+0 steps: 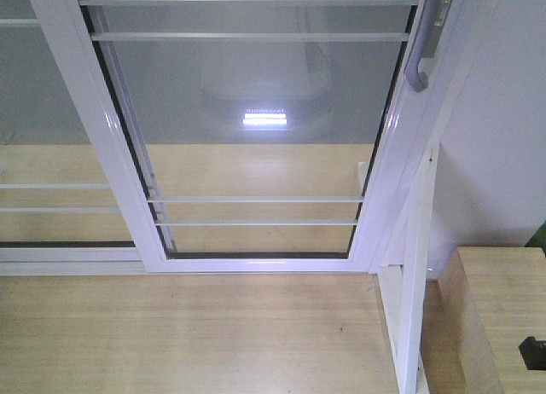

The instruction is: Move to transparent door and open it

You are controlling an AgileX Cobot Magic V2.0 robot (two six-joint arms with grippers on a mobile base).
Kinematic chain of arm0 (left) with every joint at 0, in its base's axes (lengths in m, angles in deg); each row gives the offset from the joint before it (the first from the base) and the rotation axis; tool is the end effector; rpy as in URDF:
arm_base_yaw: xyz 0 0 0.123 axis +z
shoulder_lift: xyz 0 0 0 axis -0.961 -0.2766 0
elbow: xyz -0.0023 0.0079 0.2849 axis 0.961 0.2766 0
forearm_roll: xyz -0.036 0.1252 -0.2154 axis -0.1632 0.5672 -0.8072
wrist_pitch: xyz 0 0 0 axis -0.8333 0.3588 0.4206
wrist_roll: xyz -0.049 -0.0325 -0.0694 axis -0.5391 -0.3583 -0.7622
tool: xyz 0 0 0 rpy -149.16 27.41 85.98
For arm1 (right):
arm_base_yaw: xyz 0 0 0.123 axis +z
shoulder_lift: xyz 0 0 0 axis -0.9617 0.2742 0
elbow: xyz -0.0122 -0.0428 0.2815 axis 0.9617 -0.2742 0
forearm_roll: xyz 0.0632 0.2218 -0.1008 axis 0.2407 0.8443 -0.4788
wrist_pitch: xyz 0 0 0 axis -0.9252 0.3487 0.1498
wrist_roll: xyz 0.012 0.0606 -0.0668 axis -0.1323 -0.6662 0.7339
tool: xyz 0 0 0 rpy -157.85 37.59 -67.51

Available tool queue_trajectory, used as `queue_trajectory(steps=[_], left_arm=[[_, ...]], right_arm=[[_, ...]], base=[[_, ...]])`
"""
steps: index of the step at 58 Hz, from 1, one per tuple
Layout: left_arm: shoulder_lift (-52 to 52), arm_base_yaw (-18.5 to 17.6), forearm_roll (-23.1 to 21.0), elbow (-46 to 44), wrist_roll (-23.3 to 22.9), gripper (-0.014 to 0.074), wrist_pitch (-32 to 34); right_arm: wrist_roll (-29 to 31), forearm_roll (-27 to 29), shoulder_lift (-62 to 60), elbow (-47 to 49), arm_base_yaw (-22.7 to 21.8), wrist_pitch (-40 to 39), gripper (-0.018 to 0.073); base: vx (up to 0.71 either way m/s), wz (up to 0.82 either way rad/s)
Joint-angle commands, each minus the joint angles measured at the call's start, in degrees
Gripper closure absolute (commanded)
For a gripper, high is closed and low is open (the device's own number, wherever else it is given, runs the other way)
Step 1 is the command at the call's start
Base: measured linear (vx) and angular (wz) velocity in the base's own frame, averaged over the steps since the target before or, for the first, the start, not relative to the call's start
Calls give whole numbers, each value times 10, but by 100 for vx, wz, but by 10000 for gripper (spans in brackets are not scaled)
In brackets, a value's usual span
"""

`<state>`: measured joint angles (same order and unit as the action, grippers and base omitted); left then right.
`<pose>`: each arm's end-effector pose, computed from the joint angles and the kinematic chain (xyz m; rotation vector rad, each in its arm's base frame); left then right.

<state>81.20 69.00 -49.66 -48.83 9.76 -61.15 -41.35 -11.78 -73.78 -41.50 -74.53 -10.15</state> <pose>0.0566 -0.0050 0.2014 0.0856 1.5213 -0.0504 0.0567 -0.0009 0.1887 0.0188 1.6603 -0.0025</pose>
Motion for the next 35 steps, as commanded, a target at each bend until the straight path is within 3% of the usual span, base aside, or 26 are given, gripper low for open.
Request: queue_trajectory(steps=[1,35], left_arm=[[8,-3,-6,9,-5,602,50],[8,-3,-6,9,-5,602,50]], right_arm=[[2,-5,-9,-1,-2,-48,568],[2,-5,-9,-1,-2,-48,568]], base=[[27,-5],[16,-2]])
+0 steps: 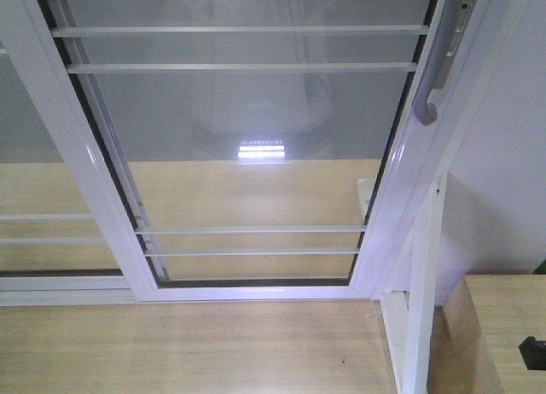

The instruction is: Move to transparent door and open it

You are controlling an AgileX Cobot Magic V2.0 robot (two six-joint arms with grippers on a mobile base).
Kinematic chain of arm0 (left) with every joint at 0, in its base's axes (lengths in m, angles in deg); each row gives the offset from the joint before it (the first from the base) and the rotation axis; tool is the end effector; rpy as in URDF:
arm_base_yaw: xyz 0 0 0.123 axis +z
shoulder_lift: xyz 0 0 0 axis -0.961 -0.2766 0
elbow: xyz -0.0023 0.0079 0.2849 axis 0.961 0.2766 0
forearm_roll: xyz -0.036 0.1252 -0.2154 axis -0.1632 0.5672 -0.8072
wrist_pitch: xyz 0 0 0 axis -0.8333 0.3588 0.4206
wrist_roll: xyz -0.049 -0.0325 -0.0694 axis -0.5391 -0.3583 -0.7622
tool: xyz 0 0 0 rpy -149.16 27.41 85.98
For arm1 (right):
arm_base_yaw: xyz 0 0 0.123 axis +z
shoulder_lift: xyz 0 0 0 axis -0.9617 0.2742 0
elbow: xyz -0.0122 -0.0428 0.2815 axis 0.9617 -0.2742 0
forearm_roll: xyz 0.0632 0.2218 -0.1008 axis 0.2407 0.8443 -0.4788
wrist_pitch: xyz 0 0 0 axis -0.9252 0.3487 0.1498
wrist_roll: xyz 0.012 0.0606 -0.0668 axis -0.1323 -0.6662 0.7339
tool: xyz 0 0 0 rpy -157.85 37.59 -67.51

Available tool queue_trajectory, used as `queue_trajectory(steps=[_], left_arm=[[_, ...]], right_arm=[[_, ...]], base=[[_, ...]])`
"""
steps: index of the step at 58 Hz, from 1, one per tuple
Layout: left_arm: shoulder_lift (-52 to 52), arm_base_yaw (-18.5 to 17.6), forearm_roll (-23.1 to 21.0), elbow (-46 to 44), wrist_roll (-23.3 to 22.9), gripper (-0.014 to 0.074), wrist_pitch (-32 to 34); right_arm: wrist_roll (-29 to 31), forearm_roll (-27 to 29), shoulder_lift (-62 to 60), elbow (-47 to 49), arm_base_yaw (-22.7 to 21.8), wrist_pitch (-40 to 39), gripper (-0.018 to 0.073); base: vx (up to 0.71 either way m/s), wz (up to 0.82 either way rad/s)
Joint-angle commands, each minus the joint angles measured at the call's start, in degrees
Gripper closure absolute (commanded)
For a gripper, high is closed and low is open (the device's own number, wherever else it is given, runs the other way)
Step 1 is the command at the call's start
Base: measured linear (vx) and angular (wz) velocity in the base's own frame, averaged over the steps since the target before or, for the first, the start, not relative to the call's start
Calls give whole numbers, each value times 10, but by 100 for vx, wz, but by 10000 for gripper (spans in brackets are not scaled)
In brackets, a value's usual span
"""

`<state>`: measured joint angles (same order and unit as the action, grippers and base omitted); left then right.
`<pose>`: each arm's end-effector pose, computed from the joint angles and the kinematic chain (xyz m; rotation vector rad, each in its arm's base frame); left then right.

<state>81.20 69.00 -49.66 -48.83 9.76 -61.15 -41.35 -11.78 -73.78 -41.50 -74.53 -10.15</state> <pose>0.0566 -0.0050 0.2014 0.0856 1.5213 -0.0504 0.0567 -0.0009 0.1887 0.0188 1.6603 -0.0025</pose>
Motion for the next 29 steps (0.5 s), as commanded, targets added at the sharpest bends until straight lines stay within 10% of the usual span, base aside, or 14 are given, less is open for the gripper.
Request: queue_trajectory(steps=[1,29], left_arm=[[8,-3,-6,9,-5,602,50],[1,-3,-6,9,-5,602,49]], right_arm=[[2,-5,-9,-1,-2,-48,568],[2,-5,8,0,-2,-44,568]], base=[[10,-1],[2,0]])
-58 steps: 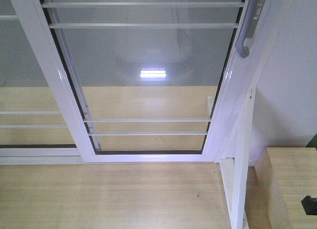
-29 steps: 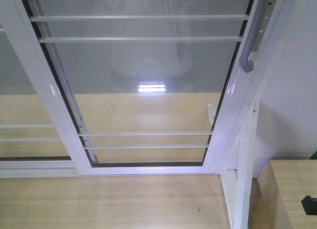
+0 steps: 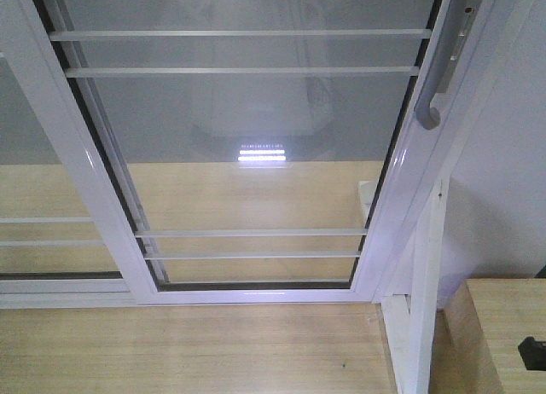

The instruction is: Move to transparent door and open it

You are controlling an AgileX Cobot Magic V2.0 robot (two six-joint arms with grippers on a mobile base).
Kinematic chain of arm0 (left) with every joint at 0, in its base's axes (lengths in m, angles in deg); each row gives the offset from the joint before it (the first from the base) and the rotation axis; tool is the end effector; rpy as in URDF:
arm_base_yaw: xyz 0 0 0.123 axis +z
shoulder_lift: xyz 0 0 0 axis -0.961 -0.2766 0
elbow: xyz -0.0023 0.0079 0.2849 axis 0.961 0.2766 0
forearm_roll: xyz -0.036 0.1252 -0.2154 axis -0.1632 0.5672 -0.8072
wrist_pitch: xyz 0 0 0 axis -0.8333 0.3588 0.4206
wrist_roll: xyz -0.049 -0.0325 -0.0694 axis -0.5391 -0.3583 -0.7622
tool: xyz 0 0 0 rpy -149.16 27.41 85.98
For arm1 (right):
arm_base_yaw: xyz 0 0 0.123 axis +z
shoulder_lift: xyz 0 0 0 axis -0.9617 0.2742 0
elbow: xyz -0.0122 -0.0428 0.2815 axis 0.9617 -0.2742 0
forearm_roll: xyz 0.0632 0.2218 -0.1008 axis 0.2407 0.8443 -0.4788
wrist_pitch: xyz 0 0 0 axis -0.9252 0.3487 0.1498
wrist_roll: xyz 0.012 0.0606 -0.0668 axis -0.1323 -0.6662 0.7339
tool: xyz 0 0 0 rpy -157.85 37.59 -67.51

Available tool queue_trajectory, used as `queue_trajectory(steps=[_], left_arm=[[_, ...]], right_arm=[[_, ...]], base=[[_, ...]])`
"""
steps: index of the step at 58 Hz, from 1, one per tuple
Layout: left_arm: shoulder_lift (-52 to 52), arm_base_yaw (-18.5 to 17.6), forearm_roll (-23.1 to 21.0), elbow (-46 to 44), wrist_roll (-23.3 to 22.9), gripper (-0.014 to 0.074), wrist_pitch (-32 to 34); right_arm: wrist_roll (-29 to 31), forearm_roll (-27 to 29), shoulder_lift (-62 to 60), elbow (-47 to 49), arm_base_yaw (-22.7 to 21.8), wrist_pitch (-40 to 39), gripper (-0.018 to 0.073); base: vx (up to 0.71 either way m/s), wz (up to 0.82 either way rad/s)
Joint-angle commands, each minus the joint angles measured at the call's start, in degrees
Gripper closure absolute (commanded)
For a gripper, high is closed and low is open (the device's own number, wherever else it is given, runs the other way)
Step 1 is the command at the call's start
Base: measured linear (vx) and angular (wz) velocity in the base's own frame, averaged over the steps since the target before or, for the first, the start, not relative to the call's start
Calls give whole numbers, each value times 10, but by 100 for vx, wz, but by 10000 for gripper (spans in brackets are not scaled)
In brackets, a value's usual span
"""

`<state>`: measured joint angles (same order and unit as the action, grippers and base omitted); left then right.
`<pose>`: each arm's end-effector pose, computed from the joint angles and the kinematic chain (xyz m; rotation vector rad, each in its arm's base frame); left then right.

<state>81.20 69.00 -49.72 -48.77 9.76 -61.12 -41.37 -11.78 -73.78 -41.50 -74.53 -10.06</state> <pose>0.0566 -0.0050 0.2011 0.0848 1.5219 -0.0512 0.0567 -0.0009 0.1885 0.0191 1.6618 -0.0023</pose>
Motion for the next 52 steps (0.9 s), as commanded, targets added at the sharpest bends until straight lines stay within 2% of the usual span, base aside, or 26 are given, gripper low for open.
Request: queue_trajectory(steps=[1,52], left_arm=[[1,-3,-6,8,-5,602,49],[1,-3,-6,8,-5,602,49]], right_arm=[[2,-5,8,0,-2,-45,568],[2,-5,8,0,-2,-47,568]], base=[[0,0],[0,0]])
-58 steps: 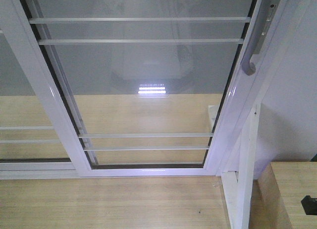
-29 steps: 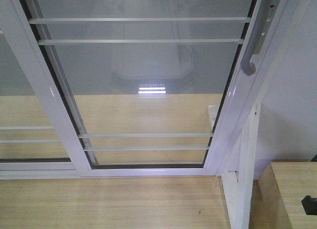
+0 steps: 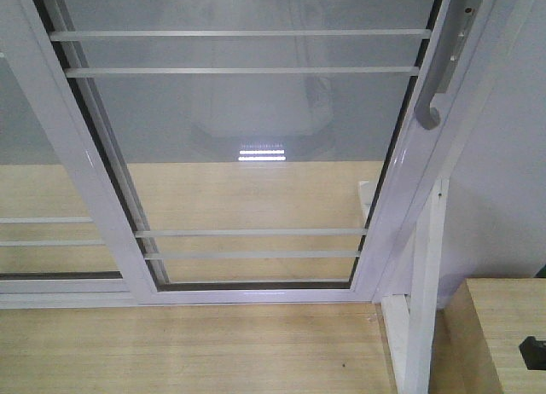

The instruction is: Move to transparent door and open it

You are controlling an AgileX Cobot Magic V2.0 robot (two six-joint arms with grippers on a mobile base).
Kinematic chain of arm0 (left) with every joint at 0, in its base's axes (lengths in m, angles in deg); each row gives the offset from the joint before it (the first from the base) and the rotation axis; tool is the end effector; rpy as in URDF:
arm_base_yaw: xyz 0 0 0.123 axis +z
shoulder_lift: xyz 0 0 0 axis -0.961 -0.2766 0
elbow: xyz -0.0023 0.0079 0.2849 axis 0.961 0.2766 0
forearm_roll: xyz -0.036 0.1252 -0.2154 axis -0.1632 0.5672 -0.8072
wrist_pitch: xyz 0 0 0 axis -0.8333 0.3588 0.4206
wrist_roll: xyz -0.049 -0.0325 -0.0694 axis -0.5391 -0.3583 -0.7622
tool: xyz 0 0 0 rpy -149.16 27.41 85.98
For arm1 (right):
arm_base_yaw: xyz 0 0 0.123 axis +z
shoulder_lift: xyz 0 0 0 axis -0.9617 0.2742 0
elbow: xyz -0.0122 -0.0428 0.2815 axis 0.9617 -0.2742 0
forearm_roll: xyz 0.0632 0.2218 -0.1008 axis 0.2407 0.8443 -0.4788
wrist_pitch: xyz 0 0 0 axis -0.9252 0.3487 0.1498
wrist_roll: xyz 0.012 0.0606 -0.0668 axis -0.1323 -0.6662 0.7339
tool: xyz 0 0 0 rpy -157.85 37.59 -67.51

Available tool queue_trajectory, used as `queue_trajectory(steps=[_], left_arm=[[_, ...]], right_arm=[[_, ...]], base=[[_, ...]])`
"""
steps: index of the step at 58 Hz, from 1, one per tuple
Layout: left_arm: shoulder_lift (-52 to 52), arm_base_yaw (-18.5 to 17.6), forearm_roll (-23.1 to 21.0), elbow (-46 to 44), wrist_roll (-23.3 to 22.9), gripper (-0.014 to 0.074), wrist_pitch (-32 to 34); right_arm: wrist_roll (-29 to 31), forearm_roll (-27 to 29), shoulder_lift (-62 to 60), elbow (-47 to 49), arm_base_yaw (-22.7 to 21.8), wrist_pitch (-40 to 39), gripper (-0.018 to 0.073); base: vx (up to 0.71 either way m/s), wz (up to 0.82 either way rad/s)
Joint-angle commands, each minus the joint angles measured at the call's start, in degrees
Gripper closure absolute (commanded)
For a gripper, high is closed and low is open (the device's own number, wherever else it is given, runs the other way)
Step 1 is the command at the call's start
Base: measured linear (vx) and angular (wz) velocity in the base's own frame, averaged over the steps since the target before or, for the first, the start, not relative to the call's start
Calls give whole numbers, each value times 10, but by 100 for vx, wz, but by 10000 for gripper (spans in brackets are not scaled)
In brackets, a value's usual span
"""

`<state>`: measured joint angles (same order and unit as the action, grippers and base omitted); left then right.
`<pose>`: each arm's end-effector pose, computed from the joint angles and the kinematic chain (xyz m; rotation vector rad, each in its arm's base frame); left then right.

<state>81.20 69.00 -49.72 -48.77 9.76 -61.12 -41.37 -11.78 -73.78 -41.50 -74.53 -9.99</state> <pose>0.0566 -0.0050 0.2011 0.0848 1.5219 -0.0512 0.0567 -0.0009 0.1884 0.0191 1.6631 -0.0023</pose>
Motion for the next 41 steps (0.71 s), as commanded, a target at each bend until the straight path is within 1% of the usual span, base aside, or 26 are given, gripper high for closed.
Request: queue_trajectory(steps=[1,41], left_arm=[[1,-3,-6,8,-5,602,49],[1,-2,-5,8,-4,602,54]], right_arm=[[2,-5,8,0,-2,-48,568],[2,-5,8,0,-2,-48,568]], base=[[0,0],[0,0]])
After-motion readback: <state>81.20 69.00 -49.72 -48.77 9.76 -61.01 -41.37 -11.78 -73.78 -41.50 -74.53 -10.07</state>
